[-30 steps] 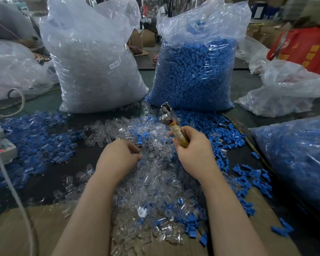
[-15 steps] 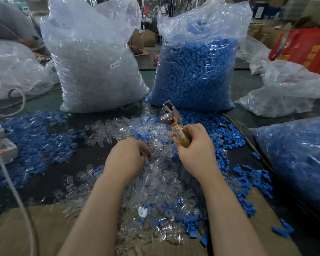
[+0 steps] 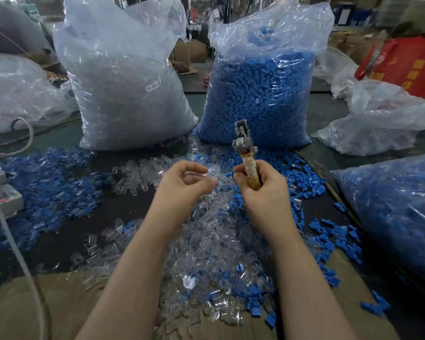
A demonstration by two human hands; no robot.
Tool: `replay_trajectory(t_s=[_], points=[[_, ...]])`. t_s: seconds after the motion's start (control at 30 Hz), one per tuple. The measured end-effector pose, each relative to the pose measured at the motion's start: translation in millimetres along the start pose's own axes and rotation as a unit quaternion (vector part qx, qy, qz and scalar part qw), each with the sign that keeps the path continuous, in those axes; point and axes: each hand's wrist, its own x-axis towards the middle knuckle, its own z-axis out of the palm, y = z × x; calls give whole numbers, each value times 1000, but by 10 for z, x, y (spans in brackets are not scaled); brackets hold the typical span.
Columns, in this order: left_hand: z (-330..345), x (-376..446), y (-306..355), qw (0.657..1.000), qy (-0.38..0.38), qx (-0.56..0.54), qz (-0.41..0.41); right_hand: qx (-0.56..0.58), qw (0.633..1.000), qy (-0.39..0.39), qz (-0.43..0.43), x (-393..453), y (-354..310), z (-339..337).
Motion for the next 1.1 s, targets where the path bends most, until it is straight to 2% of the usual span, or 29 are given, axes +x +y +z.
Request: replay_trajectory(t_s=[0.1, 0.2, 0.47, 0.73, 1.1], points=[[16, -30, 4, 1000, -22, -3, 15, 15, 1000, -3, -3, -10, -28, -3], [43, -45, 10, 1000, -13, -10, 27, 10, 1000, -4, -5, -14, -51, -3], [52, -50, 22, 998, -4, -62, 6, 4, 1000, 0, -6, -14, -54, 7], [59, -50, 18, 995, 48, -83, -15, 5, 1000, -4, -14, -9, -35, 24], [114, -82, 67, 992, 40, -121, -25, -4, 1000, -3, -25, -16, -59, 27]])
